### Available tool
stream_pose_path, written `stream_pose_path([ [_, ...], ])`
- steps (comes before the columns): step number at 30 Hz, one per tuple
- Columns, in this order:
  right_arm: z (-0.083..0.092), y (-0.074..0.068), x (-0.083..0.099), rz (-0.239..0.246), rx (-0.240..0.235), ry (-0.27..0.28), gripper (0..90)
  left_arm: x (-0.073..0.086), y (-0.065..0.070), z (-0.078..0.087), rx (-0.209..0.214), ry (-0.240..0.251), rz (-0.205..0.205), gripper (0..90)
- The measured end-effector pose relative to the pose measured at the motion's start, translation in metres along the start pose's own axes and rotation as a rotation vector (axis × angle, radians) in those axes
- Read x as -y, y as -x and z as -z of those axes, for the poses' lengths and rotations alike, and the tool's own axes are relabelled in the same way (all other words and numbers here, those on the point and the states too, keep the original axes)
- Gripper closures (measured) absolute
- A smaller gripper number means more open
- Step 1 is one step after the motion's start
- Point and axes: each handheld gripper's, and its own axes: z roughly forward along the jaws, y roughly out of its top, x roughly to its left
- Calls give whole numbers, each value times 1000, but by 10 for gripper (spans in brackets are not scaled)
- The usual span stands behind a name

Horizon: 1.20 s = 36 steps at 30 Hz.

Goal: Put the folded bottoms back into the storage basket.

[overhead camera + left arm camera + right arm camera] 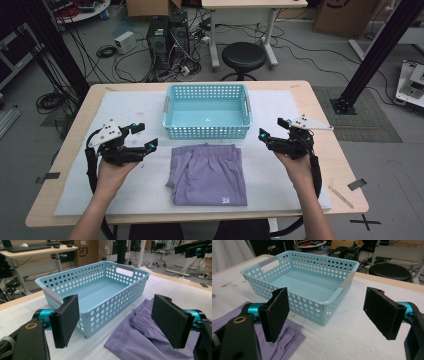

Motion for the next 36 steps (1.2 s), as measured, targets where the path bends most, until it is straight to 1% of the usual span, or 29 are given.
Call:
stream_pose_path([
  [2, 1, 0, 0, -5, 3, 4, 212, 0, 0, 1, 7, 3, 5, 226],
  [4, 1, 0, -1, -6, 5, 6, 213, 1, 1, 1, 11, 0, -3, 226],
  [5, 1, 0, -1, -4, 6, 7, 212, 1, 2, 0, 20, 0, -3, 226],
  [7, 0, -1, 0, -7, 6, 10, 213, 1, 4, 0, 25, -14, -17, 226],
  [8, 0, -2, -1, -5, 5, 11, 213, 2, 5, -1, 28, -24, -5, 226],
  [10, -1, -3, -1, -5, 8, 16, 213, 3, 6, -4, 49, -60, 30, 226],
  [14, -2, -6, 0, -2, 8, 14, 217, 7, 11, -5, 68, -62, 33, 231],
  [17, -3, -10, 4, 9, 2, 10, 245, 11, 17, -4, 72, -69, 22, 232],
  [18, -3, -10, 6, 15, 5, 12, 245, 12, 19, -3, 75, -71, 27, 232],
  [20, -2, -13, 10, 12, 5, 19, 245, 16, 21, -1, 92, -72, 49, 232],
  [23, -1, -18, 16, 6, -3, 11, 251, 23, 24, 0, 112, -103, 88, 231],
  [26, 1, -26, 23, 5, -20, -12, 265, 31, 27, -1, 114, -144, 124, 235],
  [28, 4, -32, 30, 11, -21, -27, 298, 39, 31, 0, 104, -160, 136, 245],
  [29, 5, -35, 33, 22, -22, -34, 309, 43, 33, 0, 96, -169, 134, 247],
  [30, 7, -39, 36, 26, -14, -44, 309, 45, 35, 0, 91, -173, 134, 247],
  [33, 8, -45, 44, 28, -19, -63, 316, 54, 42, 0, 104, -195, 163, 247],
  [35, 6, -49, 52, 24, -20, -100, 336, 59, 47, -2, 115, -242, 186, 249],
  [36, 5, -51, 55, 23, -22, -117, 336, 61, 49, -3, 119, -266, 202, 268],
])
